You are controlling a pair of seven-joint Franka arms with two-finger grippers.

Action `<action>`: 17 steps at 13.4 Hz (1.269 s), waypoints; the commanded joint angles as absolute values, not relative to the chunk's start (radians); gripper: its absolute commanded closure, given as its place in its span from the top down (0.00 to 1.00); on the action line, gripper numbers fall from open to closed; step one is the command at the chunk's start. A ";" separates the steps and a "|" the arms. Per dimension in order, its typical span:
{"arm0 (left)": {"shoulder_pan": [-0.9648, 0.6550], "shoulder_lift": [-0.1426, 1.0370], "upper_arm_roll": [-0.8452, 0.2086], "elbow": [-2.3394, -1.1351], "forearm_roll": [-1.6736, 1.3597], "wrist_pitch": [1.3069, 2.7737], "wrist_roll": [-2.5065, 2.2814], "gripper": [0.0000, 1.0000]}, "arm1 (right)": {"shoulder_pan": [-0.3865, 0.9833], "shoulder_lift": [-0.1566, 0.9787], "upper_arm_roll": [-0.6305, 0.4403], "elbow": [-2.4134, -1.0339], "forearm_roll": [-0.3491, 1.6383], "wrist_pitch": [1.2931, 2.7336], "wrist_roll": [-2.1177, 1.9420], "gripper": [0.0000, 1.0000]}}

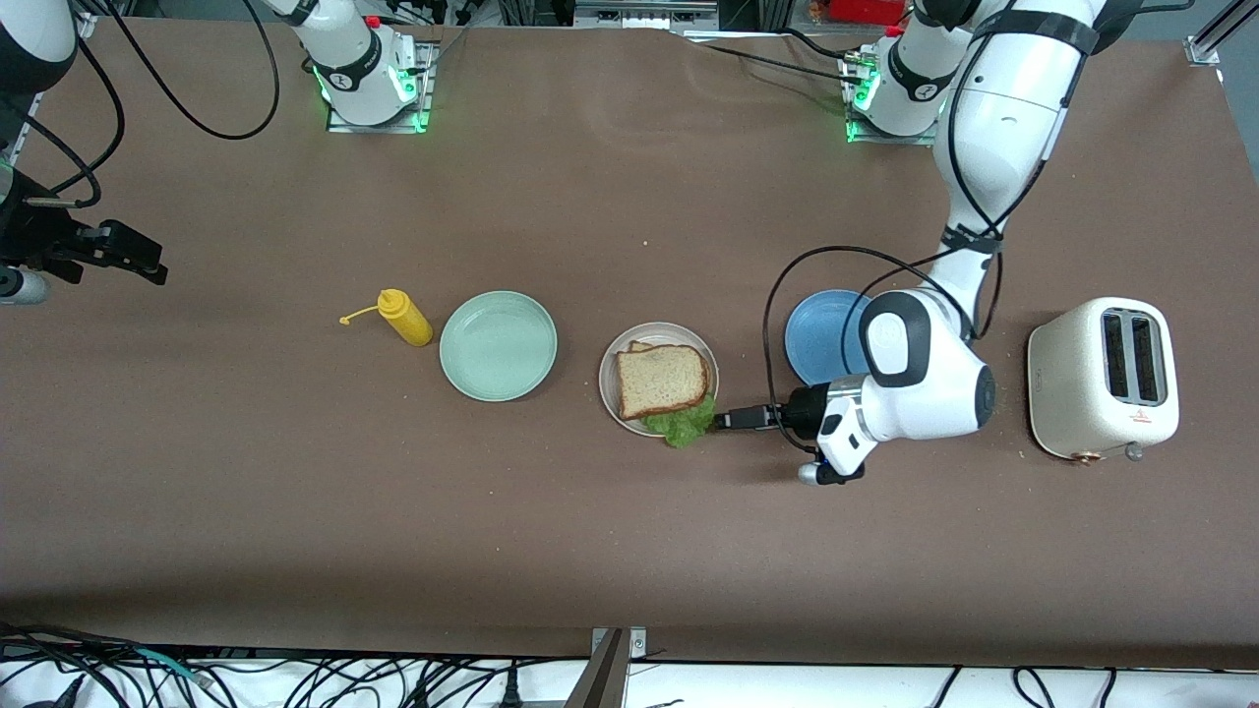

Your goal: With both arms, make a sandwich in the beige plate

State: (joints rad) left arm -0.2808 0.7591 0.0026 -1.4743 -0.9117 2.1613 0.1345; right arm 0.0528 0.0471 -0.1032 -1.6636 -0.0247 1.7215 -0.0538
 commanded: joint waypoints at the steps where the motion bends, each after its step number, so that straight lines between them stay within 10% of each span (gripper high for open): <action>1: -0.270 0.707 0.026 -1.479 -0.728 2.149 0.042 0.99 | 0.054 0.048 -0.103 -1.649 -0.034 1.706 -0.055 1.00; 14: -0.071 0.505 0.041 -1.462 -0.025 1.810 -0.002 0.99 | 0.058 0.049 -0.098 -1.647 -0.041 1.706 -0.061 1.00; 16: -0.067 0.460 0.041 -1.459 0.040 1.720 0.011 0.99 | 0.058 0.061 -0.098 -1.652 -0.040 1.735 -0.048 0.85; 17: -0.066 0.439 0.041 -1.459 0.051 1.677 0.011 0.99 | 0.057 0.066 -0.098 -1.648 -0.043 1.726 -0.063 1.00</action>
